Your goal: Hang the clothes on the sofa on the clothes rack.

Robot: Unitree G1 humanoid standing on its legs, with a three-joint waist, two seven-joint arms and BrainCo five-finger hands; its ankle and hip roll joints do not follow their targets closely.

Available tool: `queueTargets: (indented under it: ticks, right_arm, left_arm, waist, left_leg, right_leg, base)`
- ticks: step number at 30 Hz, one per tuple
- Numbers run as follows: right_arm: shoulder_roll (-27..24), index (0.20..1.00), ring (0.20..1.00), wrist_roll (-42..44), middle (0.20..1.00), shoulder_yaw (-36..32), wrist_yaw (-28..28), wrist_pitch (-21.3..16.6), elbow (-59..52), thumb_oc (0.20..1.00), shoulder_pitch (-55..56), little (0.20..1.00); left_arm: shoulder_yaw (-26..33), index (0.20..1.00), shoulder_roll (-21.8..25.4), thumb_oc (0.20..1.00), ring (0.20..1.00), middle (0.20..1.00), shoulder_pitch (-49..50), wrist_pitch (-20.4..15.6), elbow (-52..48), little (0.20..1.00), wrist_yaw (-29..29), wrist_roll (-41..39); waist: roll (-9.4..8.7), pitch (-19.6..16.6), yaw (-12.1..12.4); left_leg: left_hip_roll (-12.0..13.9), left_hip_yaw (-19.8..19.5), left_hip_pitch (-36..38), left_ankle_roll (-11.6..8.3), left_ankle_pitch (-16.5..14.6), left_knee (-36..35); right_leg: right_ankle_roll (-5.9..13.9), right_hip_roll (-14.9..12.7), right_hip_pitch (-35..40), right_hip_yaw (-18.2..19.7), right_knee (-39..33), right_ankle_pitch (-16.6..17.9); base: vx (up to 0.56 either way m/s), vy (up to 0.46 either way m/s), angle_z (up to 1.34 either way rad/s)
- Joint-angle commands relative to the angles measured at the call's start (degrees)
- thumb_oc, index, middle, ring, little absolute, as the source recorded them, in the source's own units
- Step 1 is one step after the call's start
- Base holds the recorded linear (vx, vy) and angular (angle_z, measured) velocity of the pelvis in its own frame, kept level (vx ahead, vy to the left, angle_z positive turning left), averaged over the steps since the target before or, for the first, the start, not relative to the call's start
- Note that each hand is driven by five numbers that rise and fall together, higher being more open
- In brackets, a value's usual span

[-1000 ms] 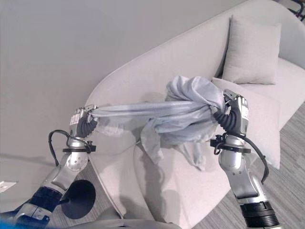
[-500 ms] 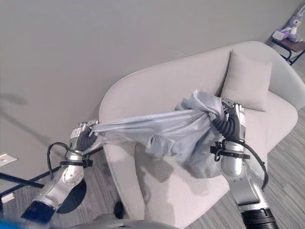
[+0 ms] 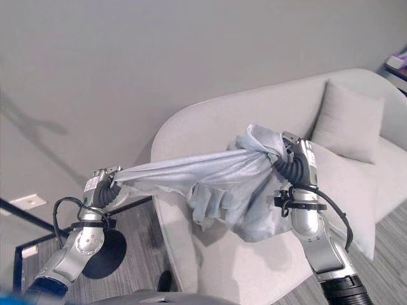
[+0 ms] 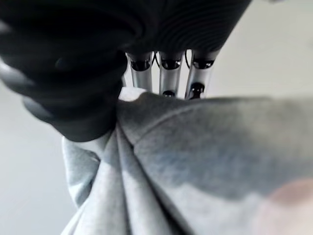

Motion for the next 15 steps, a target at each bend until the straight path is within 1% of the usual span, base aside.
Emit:
queueTargets:
  ticks: [1,2,3,5,6,7,8,9,10,12,14,15]
  right_arm:
    - [-1.54,0.200,0.200,2.39,0.200,-4.14,-3.10,-3.09,-0.77,0.200,-3.61,0.200]
    - [-1.46,0.200,0.200,2.58,0.200,-4.16,-2.79,-3.53,-1.52,0.200,-2.90,0.200]
    - [-1.46,0.200,0.200,2.69,0.200,-4.32,-2.48,-4.00,-2.25,0.200,-1.85,0.200]
    - [-1.18,0.200,0.200,2.57,0.200,-4.92,-2.55,-4.57,-2.80,0.200,0.77,0.200]
    - [-0.93,0.200,0.200,2.41,0.200,-5.16,-2.51,-4.83,-2.80,0.200,1.94,0.200]
    - [-0.73,0.200,0.200,2.07,0.200,-5.49,-2.66,-5.22,-3.08,0.200,3.19,0.200]
    - [-0.47,0.200,0.200,2.04,0.200,-5.71,-3.02,-5.36,-3.24,0.200,4.23,0.200]
    - [-0.32,0.200,0.200,2.33,0.200,-6.27,-3.62,-5.44,-2.87,0.200,5.89,0.200]
    - [-0.36,0.200,0.200,2.32,0.200,-6.34,-3.66,-5.49,-2.87,0.200,6.01,0.200]
    - [0.56,0.200,0.200,3.47,0.200,-6.68,-4.61,-5.38,-2.64,0.200,6.71,0.200]
    - [1.38,0.200,0.200,3.77,0.200,-6.80,-5.06,-5.55,-2.36,0.200,6.84,0.200]
    - [1.57,0.200,0.200,3.50,0.200,-6.79,-5.52,-5.49,-2.51,0.200,6.79,0.200]
  left_arm:
    - [1.70,0.200,4.77,0.200,0.200,0.200,-1.19,-1.69,-2.10,0.200,1.51,-2.27]
    - [1.23,0.200,4.53,0.200,0.200,0.200,-1.06,-2.12,-2.16,0.200,1.59,-2.15]
    - [0.74,0.200,4.23,0.200,0.200,0.200,-0.83,-2.41,-2.06,0.200,1.45,-2.24]
    - [-0.32,0.200,3.53,0.200,0.200,0.200,-0.68,-2.66,-1.94,0.200,1.01,-2.86]
    - [-0.62,0.200,3.41,0.200,0.200,0.200,-0.87,-2.70,-1.98,0.200,1.03,-2.72]
    - [-1.13,0.200,3.27,0.200,0.200,0.200,-1.04,-2.84,-1.88,0.200,1.23,-2.52]
    - [-1.34,0.200,3.20,0.200,0.200,0.200,-1.15,-2.89,-1.75,0.200,1.40,-2.45]
    - [-2.29,0.200,2.98,0.200,0.200,0.200,-1.68,-2.72,-1.39,0.200,1.93,-2.32]
    - [-2.43,0.200,2.93,0.200,0.200,0.200,-1.71,-2.71,-1.31,0.200,1.99,-2.30]
    - [-2.85,0.200,2.83,0.200,0.200,0.200,-2.41,-2.51,-0.84,0.200,2.31,-2.62]
    - [-3.53,0.200,3.45,0.200,0.200,0.200,-2.45,-2.58,-0.78,0.200,2.24,-1.73]
    - [-3.66,0.200,4.08,0.200,0.200,0.200,-2.52,-2.52,-1.04,0.200,2.35,-1.21]
  waist:
    - [-4.29,0.34,1.35]
    - [-4.57,0.44,0.65]
    - [-4.62,0.38,-0.18]
    - [-4.53,-0.36,-1.89]
    - [-4.43,-0.86,-2.70]
    - [-4.06,-1.45,-3.44]
    - [-3.58,-2.04,-3.87]
    - [-2.33,-3.04,-5.18]
    - [-2.15,-3.06,-5.30]
    - [-0.92,-3.23,-5.79]
    - [-0.13,-3.18,-5.98]
    - [0.26,-2.99,-5.94]
  left_leg:
    - [1.49,8.09,-1.90,-0.44,-6.12,5.36]
    - [2.68,9.91,-0.87,-0.04,-8.01,6.70]
    - [4.63,11.96,0.40,0.10,-9.00,7.85]
    - [9.92,15.99,3.71,-0.06,-9.18,8.50]
    - [12.51,18.01,5.55,-0.61,-8.37,8.48]
    - [14.90,19.16,7.25,-1.63,-7.23,7.84]
    - [16.42,19.72,8.60,-2.65,-6.05,7.15]
    - [19.58,21.42,11.29,-5.37,-3.09,4.33]
    - [19.72,21.25,11.57,-5.57,-2.74,3.74]
    - [19.72,22.81,11.90,-7.03,-2.80,0.91]
    - [18.49,24.46,12.21,-7.41,-4.62,-2.21]
    - [17.78,24.69,11.99,-7.41,-5.54,-2.47]
  right_leg:
    - [2.78,-2.06,-4.38,0.09,0.90,3.52]
    - [3.07,-3.31,-4.90,-1.96,1.11,3.75]
    - [3.34,-4.45,-5.50,-4.43,1.39,3.84]
    - [3.63,-6.36,-6.95,-8.96,1.27,3.97]
    - [4.01,-7.47,-7.66,-10.86,1.07,4.13]
    - [4.32,-8.28,-7.69,-12.79,0.80,4.18]
    - [4.50,-8.70,-7.56,-14.20,0.47,4.19]
    - [5.12,-9.87,-6.71,-17.50,-0.71,4.60]
    - [5.05,-9.67,-6.45,-17.79,-0.90,4.62]
    - [5.86,-10.65,-5.68,-20.01,-2.24,5.51]
    - [7.25,-12.18,-5.94,-21.25,-2.55,6.44]
    - [7.71,-12.78,-6.25,-21.64,-2.55,6.85]
  base:
    - [-0.19,0.044,0.86]
    - [-0.17,0.078,0.84]
    - [-0.18,0.113,0.91]
    - [-0.15,0.151,1.11]
    - [-0.09,0.228,1.21]
    - [-0.03,0.240,0.79]
    - [0.03,0.360,0.75]
    - [0.06,0.253,0.64]
    - [0.03,0.303,0.80]
    - [0.00,0.233,0.82]
    - [-0.03,0.331,0.56]
    - [-0.08,0.426,0.28]
